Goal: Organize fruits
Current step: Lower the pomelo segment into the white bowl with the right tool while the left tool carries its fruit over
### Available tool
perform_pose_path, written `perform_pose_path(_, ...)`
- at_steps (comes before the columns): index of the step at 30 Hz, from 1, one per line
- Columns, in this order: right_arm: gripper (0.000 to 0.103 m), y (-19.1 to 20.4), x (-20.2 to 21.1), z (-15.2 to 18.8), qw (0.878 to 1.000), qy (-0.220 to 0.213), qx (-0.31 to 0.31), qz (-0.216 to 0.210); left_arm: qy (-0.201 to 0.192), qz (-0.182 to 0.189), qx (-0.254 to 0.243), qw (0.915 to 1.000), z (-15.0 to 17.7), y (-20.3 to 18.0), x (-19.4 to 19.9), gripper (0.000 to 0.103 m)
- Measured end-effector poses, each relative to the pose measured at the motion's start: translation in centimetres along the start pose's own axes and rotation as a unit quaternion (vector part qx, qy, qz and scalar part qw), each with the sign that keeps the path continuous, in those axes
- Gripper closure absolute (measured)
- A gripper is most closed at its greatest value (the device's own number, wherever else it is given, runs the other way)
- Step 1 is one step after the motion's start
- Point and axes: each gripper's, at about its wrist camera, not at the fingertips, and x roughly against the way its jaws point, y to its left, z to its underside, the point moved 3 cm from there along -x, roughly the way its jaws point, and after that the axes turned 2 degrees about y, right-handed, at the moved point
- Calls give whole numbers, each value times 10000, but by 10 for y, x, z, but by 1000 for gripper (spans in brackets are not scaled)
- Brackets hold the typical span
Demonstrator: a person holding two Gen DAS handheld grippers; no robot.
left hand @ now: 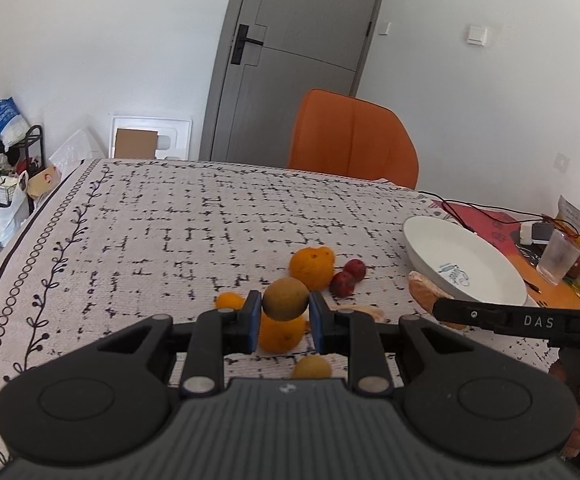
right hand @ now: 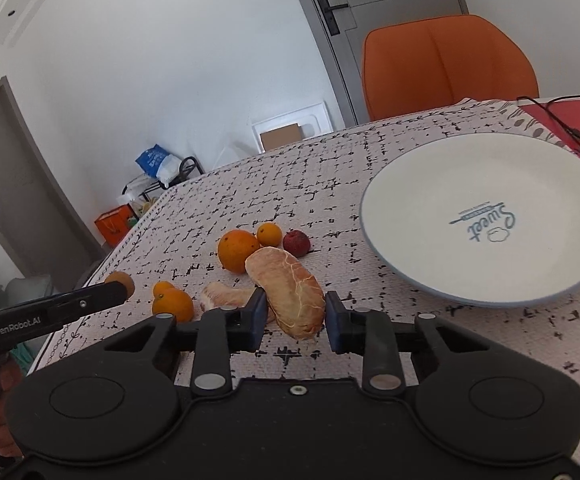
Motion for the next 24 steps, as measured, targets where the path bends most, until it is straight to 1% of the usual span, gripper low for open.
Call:
perform_pose_path(6,75,-7,18,-6,9997,-229,-16,-26,-27,45,-157,9999,-5,-17,-2,79)
perform_pose_path(12,75,-25,34,-10,9990,-430,-109,71,-63,112,-348,9993,-11,-36,-7,79)
perform_pose_path(24,75,-67,53,-11,9958,-681,-436,433,-63,304,-751,9967,-21,-71,-20,79)
